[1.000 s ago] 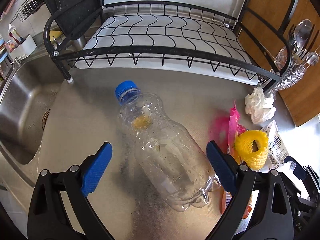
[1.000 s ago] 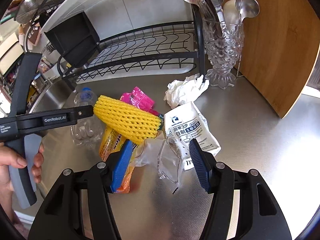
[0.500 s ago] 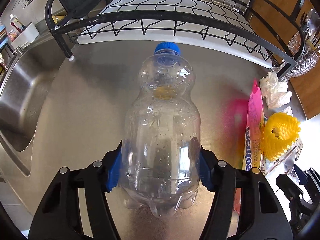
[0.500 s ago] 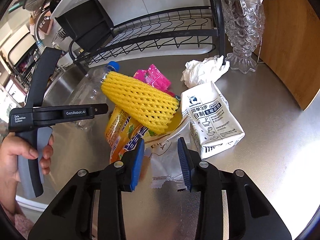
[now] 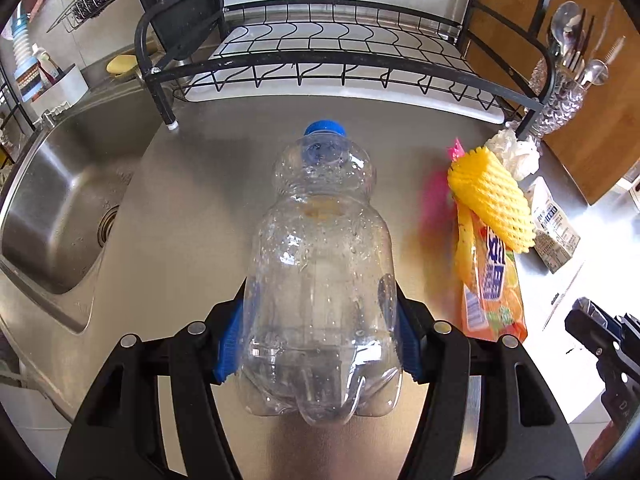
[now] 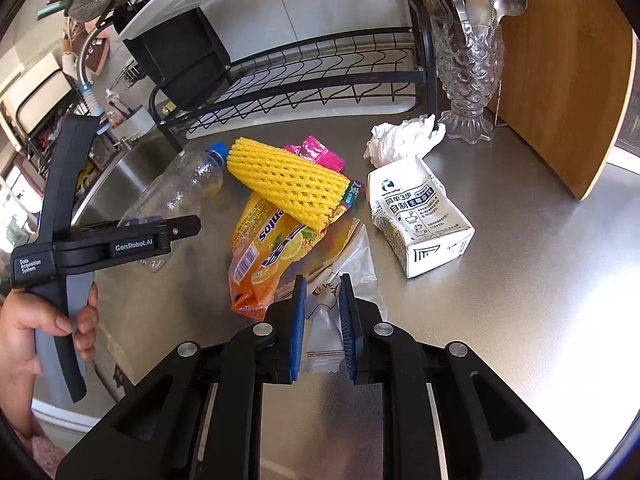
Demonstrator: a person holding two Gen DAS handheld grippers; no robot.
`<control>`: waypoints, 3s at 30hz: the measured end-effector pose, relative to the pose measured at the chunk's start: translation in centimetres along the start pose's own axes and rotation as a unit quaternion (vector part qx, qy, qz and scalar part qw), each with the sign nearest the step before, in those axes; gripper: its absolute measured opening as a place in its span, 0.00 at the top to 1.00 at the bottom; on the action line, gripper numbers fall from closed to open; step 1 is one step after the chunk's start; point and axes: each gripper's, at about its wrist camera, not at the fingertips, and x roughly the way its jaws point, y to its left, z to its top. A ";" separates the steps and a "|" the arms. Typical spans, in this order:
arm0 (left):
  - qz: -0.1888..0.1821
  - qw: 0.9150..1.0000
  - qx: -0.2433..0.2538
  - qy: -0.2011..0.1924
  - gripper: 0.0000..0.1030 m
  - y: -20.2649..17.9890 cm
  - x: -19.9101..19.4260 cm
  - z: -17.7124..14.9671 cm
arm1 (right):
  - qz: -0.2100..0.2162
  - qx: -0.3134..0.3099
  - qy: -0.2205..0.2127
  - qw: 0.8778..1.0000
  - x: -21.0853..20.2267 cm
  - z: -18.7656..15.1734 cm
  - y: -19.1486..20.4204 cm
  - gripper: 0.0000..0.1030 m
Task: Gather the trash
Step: 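Carry the bottle and plastic bag down over the black bin, then open both grippers to drop the bottle and bag into the bin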
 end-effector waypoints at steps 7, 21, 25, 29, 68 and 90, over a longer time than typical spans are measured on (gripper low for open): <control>-0.012 0.999 0.034 -0.020 0.43 2.0 -4.9 -5.2 | -0.009 0.011 -0.020 1.000 -3.2 -3.7 4.2 0.83; -0.027 0.998 0.051 -0.010 0.43 7.1 -12.3 -18.8 | -0.002 0.009 -0.010 1.000 -7.0 -13.1 13.1 0.83; -0.028 0.999 0.041 0.009 0.43 7.6 -12.4 -22.2 | -0.002 0.007 0.016 1.000 -6.7 -15.9 13.9 0.83; -0.031 0.998 0.041 0.040 0.43 7.5 -11.0 -25.3 | -0.003 0.019 0.046 0.999 -5.4 -18.6 13.5 0.83; -0.073 0.970 0.072 0.220 0.42 4.2 19.6 -36.1 | -0.034 0.222 0.265 0.938 23.0 -31.4 5.0 0.83; -0.096 0.969 0.055 0.220 0.31 5.5 18.0 -33.5 | -0.046 0.272 0.259 0.926 21.8 -29.6 4.9 0.55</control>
